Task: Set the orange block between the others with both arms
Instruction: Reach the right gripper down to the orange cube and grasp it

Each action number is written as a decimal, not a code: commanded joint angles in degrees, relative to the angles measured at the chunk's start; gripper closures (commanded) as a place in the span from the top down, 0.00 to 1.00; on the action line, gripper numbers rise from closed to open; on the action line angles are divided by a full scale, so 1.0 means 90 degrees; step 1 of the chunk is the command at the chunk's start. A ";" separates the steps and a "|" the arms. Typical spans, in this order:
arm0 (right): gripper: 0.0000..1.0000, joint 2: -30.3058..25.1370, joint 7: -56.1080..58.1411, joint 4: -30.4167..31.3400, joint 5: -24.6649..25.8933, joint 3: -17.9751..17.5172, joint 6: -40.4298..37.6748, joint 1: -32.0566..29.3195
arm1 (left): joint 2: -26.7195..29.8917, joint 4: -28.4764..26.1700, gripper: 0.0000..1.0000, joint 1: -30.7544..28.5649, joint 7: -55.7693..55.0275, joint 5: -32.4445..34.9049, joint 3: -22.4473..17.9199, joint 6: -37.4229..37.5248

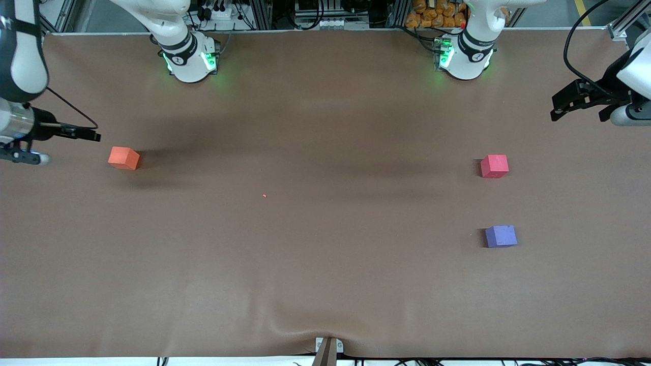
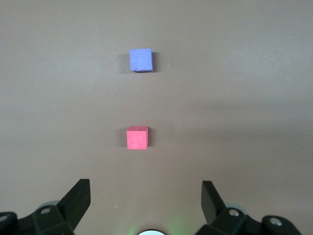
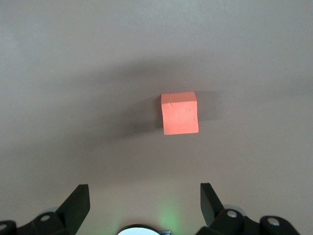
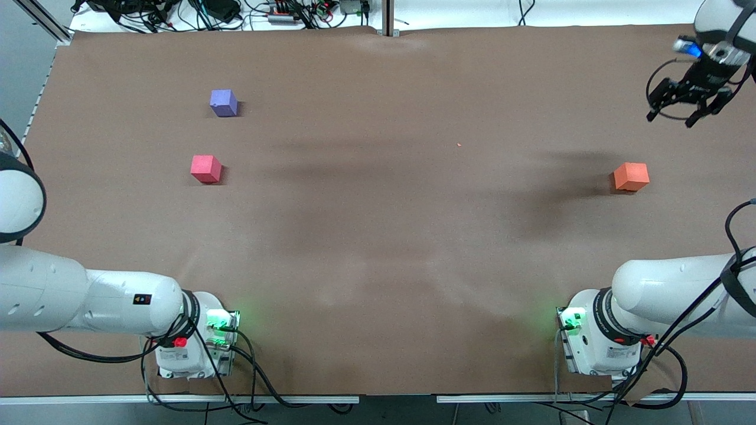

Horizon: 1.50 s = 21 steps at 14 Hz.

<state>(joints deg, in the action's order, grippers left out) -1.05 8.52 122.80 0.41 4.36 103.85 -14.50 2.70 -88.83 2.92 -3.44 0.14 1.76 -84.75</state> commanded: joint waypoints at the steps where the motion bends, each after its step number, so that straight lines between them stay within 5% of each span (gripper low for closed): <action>1: 1.00 0.0398 0.0604 0.0203 0.0071 -0.0103 0.0481 -0.0409 | -0.0036 0.0115 1.00 -0.0050 -0.0047 -0.0025 0.0000 0.0012; 7: 1.00 0.1502 0.1621 0.0270 0.0052 -0.0103 0.1672 -0.0820 | -0.0056 0.0085 1.00 -0.0070 -0.0047 -0.0094 0.0010 0.0012; 21: 1.00 0.2108 0.1856 0.0574 0.0062 -0.0103 0.2543 -0.0771 | -0.0007 -0.0100 1.00 -0.0060 -0.0018 -0.0025 0.0049 0.0051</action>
<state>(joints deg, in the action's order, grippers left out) 17.40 22.87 127.03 0.42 3.58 124.57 -20.88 2.58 -89.53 2.66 -3.44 0.14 1.85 -84.58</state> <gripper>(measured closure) 0.000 0.000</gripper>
